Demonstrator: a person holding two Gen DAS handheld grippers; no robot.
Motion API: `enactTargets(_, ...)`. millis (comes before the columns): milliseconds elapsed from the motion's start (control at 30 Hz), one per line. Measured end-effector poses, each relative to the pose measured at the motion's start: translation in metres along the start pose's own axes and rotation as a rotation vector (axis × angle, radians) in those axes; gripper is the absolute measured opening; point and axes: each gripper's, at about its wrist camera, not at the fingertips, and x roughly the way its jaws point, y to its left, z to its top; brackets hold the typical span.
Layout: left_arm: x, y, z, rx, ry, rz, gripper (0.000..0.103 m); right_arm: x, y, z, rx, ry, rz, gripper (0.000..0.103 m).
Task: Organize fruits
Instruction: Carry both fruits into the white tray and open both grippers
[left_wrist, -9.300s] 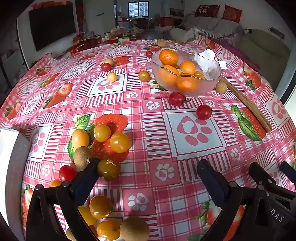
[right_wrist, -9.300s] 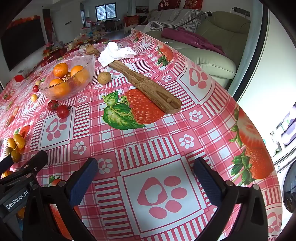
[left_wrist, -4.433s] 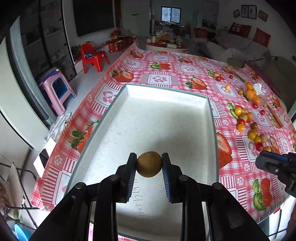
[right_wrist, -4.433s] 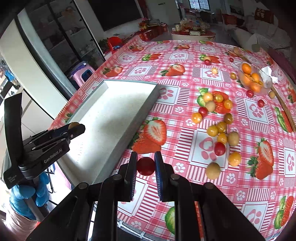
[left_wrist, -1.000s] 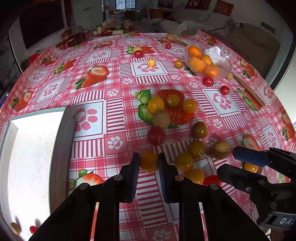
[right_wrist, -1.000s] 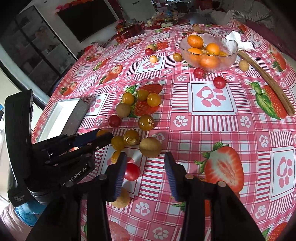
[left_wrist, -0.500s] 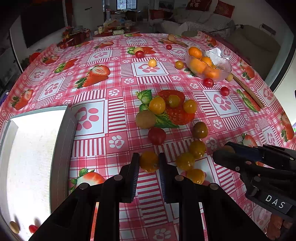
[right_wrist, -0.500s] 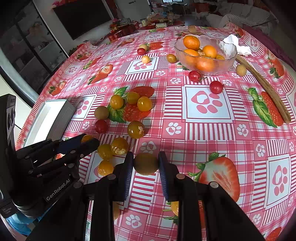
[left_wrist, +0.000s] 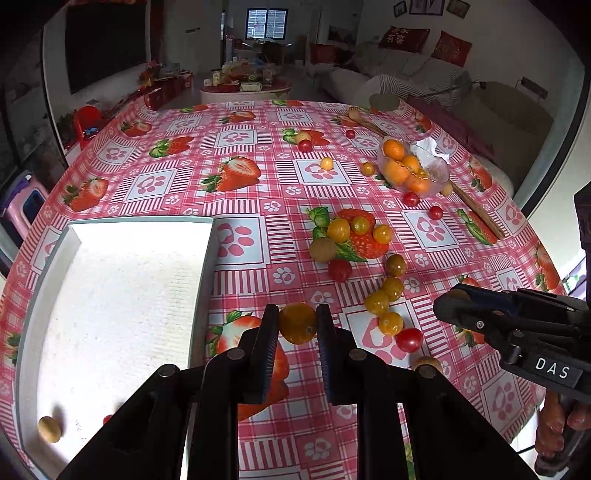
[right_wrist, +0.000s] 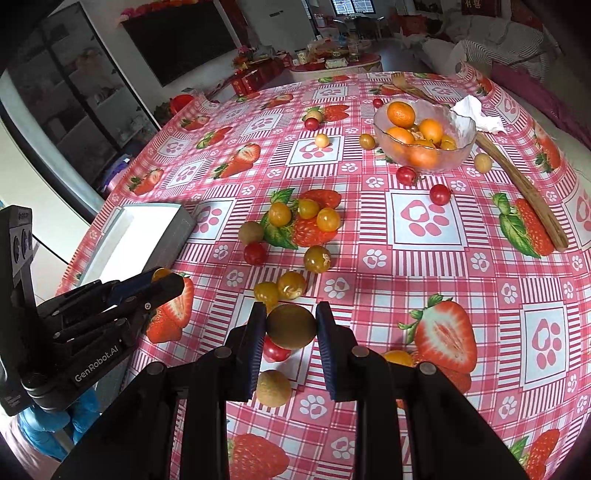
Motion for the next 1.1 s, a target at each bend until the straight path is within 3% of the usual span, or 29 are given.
enactTargets(200, -0.037, 0.039, -0.022, -0.042, -0.043, 0.047, 0.022, -0.004, 0.041, -0.002, -0.055, 0.006, 0.038, 0.030)
enactTargets(467, -0.063, 0.099, -0.064, -0.106, -0.031, 0.144, 0.022, 0.012, 0.114, -0.007, -0.161, 0.043, 0.096, 0.030)
enactTargets(800, -0.057, 0.144, -0.102, -0.179, 0.025, 0.209, 0.022, 0.049, 0.195, -0.017, -0.290, 0.116, 0.134, 0.030)
enactTargets(1100, -0.049, 0.151, -0.111, -0.196, 0.049, 0.206, 0.022, 0.093, 0.224, -0.015, -0.334, 0.184, 0.077, 0.030)
